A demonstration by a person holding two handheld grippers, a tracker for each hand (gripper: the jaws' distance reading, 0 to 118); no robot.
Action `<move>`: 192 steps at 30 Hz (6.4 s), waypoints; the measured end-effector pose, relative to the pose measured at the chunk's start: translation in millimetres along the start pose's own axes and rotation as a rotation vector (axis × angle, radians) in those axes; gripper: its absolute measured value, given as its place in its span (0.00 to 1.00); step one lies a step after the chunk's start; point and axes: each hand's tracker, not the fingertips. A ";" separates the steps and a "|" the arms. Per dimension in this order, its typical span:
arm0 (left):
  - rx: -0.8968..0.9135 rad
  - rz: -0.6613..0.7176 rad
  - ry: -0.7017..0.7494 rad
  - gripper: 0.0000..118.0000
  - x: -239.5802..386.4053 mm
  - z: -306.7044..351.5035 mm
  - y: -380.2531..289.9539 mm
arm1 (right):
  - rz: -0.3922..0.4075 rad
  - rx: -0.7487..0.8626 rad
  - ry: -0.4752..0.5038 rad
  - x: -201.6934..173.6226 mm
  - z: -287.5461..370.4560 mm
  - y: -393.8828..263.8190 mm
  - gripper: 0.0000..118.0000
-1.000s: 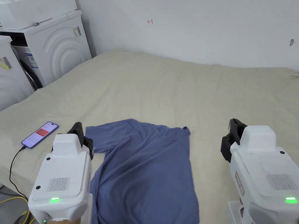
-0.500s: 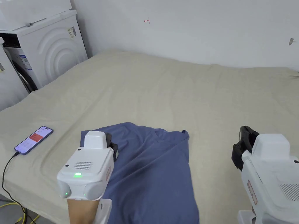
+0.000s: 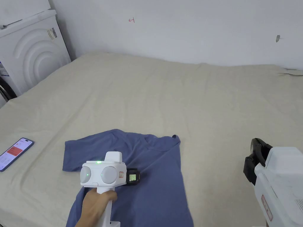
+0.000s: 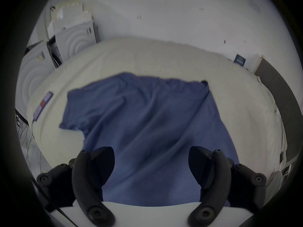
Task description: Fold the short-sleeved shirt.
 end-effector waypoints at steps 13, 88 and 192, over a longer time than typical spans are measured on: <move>-0.126 -0.032 0.040 0.50 12.3 -16.5 -14.7 | -0.004 -0.026 -0.032 18.4 5.3 -8.7 0.01; -0.192 -0.611 -0.423 0.20 359.6 4.8 -54.5 | -0.096 0.025 -0.391 185.0 138.8 -14.6 0.01; -0.009 -0.347 -0.272 0.01 213.1 61.5 -91.8 | -0.119 -0.182 -0.270 189.3 81.6 -35.0 0.01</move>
